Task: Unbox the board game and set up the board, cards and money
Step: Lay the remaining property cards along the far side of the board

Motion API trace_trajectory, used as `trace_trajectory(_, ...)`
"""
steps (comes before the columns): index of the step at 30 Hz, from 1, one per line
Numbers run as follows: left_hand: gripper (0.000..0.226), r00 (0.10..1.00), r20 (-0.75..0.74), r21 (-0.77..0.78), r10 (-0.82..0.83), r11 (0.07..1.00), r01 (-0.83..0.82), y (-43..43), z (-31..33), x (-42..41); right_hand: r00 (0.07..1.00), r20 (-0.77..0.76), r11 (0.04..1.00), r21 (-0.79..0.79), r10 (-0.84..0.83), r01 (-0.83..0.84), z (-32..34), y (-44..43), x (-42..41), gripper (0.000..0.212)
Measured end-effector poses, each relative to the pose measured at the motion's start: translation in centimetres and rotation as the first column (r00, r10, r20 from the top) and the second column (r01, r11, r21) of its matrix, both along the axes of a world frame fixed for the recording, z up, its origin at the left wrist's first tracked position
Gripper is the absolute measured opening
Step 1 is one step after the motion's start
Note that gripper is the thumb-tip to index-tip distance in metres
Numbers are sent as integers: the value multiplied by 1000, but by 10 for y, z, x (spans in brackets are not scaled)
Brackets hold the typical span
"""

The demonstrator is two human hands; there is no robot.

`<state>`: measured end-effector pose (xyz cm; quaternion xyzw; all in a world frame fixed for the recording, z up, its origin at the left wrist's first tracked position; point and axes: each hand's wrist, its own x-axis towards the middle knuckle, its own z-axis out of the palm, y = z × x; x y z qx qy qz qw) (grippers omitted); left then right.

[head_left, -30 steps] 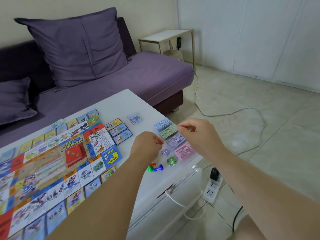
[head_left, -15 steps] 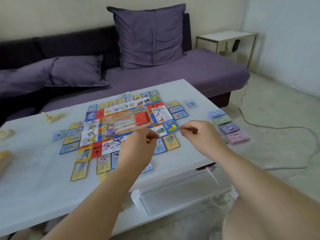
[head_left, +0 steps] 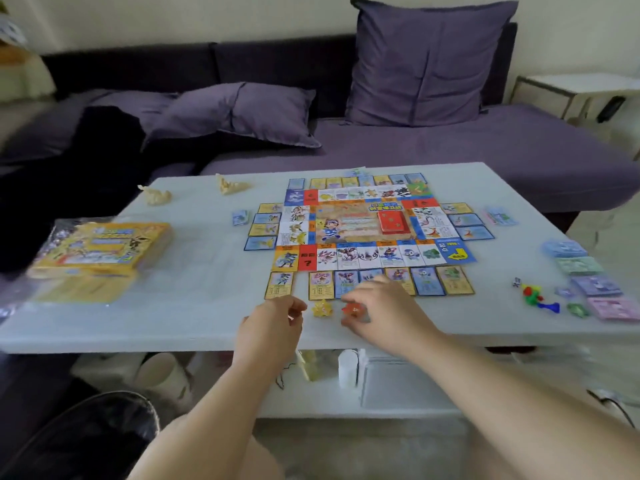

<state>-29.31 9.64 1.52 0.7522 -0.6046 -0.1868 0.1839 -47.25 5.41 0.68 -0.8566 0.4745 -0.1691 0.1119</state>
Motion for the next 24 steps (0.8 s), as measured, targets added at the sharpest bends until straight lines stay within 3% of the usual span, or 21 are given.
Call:
trace_trajectory(7, 34, 998, -35, 102, -47, 993, 51, 0, -11, 4, 978, -203, 997, -58, 43, -56, -8, 3, 29, 56)
trace_trajectory(11, 48, 996, -17, 138, -83, 987, 85, -2, -14, 7, 981, -196, 998, -64, 16, -29, -10, 2, 35, 57)
trace_trajectory(19, 40, 987, -10, 122, -160, 980, 160, 0, -16, 8, 986, -146, 993, -76, 80, -92, -15, 11, 36, 49)
trace_trajectory(24, 54, 991, -13, 115, -135, 984, 135, -2, -16, 8, 990, -122, 991, -106, 72, -85, -21, 7, 34, 54)
